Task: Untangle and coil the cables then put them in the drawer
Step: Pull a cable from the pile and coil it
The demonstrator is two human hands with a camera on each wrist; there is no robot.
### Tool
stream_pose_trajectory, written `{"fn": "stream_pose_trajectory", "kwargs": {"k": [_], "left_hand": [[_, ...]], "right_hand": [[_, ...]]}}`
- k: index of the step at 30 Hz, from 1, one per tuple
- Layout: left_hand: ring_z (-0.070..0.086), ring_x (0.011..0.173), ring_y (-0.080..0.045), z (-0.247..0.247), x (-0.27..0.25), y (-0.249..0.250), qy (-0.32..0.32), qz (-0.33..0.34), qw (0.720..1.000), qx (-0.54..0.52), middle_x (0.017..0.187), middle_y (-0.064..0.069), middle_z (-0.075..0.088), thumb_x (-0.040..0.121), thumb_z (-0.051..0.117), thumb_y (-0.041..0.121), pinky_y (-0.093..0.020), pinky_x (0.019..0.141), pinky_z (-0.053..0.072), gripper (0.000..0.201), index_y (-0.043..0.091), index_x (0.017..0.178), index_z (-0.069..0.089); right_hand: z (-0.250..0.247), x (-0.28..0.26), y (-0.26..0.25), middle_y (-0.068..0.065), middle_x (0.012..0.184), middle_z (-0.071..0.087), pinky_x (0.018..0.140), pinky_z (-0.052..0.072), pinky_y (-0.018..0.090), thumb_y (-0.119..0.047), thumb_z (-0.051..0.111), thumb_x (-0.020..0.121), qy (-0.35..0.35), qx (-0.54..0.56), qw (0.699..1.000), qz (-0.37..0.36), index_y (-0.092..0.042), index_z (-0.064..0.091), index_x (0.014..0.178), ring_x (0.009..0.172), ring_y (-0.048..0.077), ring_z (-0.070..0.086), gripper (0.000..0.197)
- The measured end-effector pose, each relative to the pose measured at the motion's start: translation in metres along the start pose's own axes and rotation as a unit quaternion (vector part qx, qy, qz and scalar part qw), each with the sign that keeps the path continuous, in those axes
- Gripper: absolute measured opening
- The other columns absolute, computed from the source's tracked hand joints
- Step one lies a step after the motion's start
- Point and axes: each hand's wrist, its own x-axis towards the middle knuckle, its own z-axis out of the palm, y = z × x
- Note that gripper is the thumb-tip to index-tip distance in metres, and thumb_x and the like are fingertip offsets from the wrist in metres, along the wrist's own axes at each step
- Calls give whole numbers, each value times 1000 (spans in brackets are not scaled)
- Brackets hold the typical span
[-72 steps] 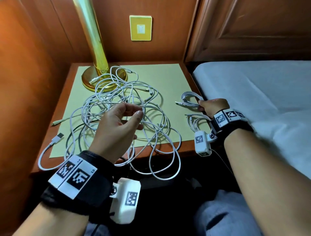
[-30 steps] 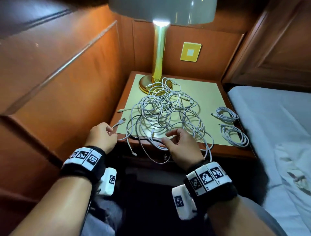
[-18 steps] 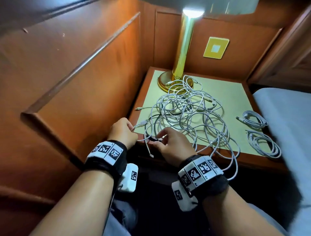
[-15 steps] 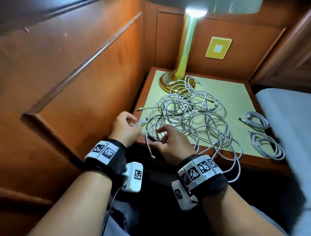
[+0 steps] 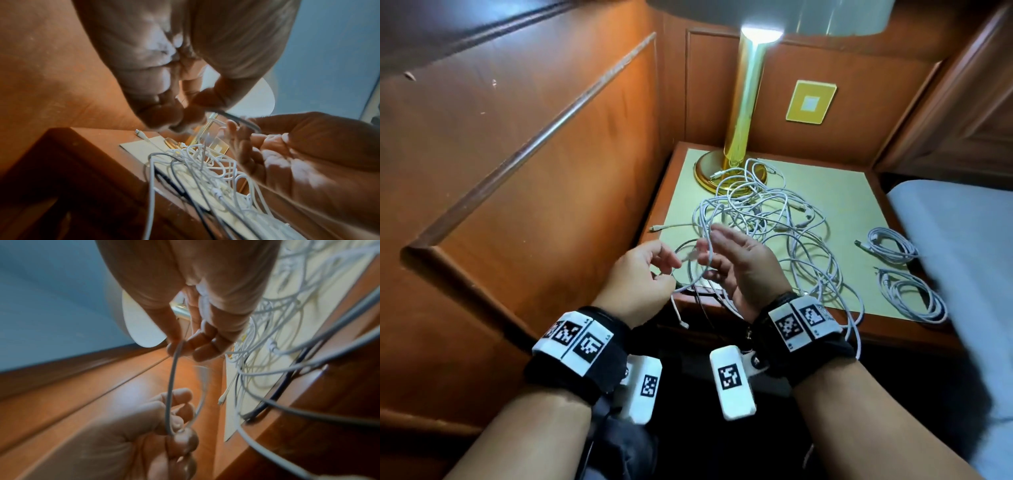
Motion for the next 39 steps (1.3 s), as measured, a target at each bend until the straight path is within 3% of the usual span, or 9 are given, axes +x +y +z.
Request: {"fn": "stream_pose_trajectory", "kwargs": {"k": [4, 7, 13, 17, 20, 26, 33, 36, 39], "left_hand": [[61, 74, -13, 0, 2, -7, -5, -37, 998, 57, 82, 8, 67, 85, 63, 10, -22, 63, 44, 13, 23, 83, 67], [61, 78, -16, 0, 6, -9, 61, -27, 997, 33, 87, 5, 67, 89, 64, 10, -22, 66, 45, 12, 21, 93, 67], [55, 74, -11, 10, 14, -9, 60, 118, 991, -35, 108, 2, 62, 92, 63, 3, -17, 72, 49, 53, 32, 137, 58], [67, 90, -6, 15, 15, -2, 41, 136, 988, -67, 109, 4, 69, 87, 51, -14, -23, 83, 56, 55, 30, 113, 72], [67, 81, 1, 15, 16, 0, 100, 131, 984, -60, 99, 3, 70, 85, 43, -13, -16, 74, 53, 45, 20, 95, 73], [68, 74, -17, 10, 12, 9, 160, 107, 968, -158, 96, -10, 71, 80, 33, 4, -28, 65, 51, 43, 9, 98, 72], [63, 68, -18, 4, 2, 26, 191, 142, 953, -187, 92, -13, 70, 79, 33, -2, -20, 60, 49, 46, 4, 105, 70], [66, 72, -23, 0, 0, 27, 224, 145, 946, -185, 86, -3, 72, 81, 34, -2, -25, 61, 50, 50, 10, 115, 69], [65, 73, -32, -1, 0, 26, 239, 152, 940, -189, 92, 13, 72, 84, 33, -3, -35, 60, 52, 53, 12, 123, 65]], "right_hand": [[-11, 5, 4, 8, 83, 67, 58, 51, 25, 3, 62, 92, 47, -180, 981, -51, 0, 62, 124, 60, 13, 60, 32], [-17, 4, 1, 3, 77, 68, 61, 50, 31, 1, 59, 92, 44, -266, 959, -87, -12, 72, 106, 57, 10, 57, 23], [-25, -2, 1, -8, 88, 72, 56, 46, 23, -9, 62, 92, -24, -459, 872, -167, -36, 72, 91, 58, 2, 58, 29], [-25, -5, 4, -8, 100, 72, 77, 55, 28, -7, 66, 90, -74, -489, 844, -206, -34, 75, 93, 87, 7, 67, 29], [-26, -8, 2, -10, 98, 72, 77, 53, 22, -12, 66, 92, -82, -500, 840, -192, -28, 77, 97, 85, 2, 66, 20], [-35, -3, -4, -16, 84, 59, 61, 37, 11, -32, 62, 95, 24, -547, 817, -179, -24, 74, 99, 72, -2, 54, 15], [-41, 1, -8, 0, 118, 52, 85, 44, 12, -32, 65, 93, 36, -550, 822, -143, -30, 68, 115, 98, 0, 53, 22], [-41, 2, -6, -2, 116, 53, 71, 35, 1, -35, 66, 93, 28, -567, 812, -137, -34, 65, 123, 81, -6, 49, 30], [-42, 4, -3, -2, 121, 51, 86, 41, 16, -35, 66, 92, 29, -572, 810, -125, -37, 55, 136, 81, 0, 49, 45]]}}
